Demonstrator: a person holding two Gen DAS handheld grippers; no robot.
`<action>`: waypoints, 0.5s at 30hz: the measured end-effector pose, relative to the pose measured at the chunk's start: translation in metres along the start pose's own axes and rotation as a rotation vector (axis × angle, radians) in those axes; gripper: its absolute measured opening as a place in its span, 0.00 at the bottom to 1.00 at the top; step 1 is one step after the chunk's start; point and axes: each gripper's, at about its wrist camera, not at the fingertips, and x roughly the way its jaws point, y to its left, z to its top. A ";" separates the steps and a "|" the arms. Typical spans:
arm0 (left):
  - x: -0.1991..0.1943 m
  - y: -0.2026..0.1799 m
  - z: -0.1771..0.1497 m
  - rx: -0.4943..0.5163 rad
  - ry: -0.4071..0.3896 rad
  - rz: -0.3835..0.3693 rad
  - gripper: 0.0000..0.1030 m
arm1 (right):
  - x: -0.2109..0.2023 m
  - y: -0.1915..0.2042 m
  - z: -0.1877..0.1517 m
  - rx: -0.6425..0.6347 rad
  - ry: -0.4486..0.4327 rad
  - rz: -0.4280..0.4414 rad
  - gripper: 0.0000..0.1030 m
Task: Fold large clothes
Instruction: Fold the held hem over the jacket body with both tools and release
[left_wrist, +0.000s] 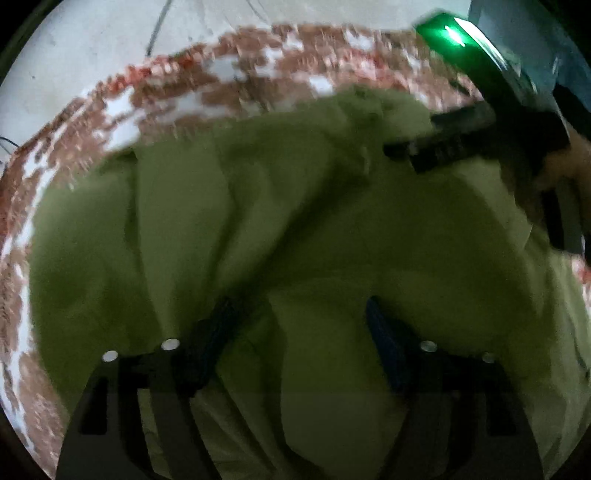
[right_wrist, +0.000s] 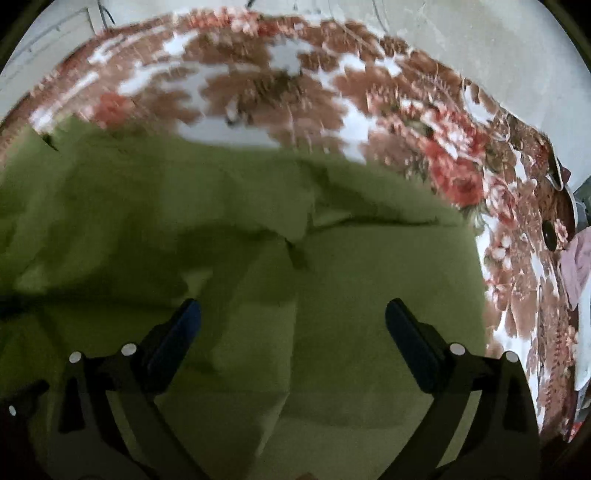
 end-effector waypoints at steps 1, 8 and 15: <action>-0.006 0.005 0.006 -0.013 -0.021 0.001 0.80 | -0.008 0.002 0.000 0.002 -0.008 0.008 0.95; -0.002 0.042 0.069 -0.066 -0.106 0.043 0.81 | -0.057 0.031 -0.030 0.030 0.008 0.101 0.95; 0.064 0.051 0.112 -0.085 0.027 0.079 0.81 | -0.054 0.065 -0.082 -0.069 0.052 0.090 0.95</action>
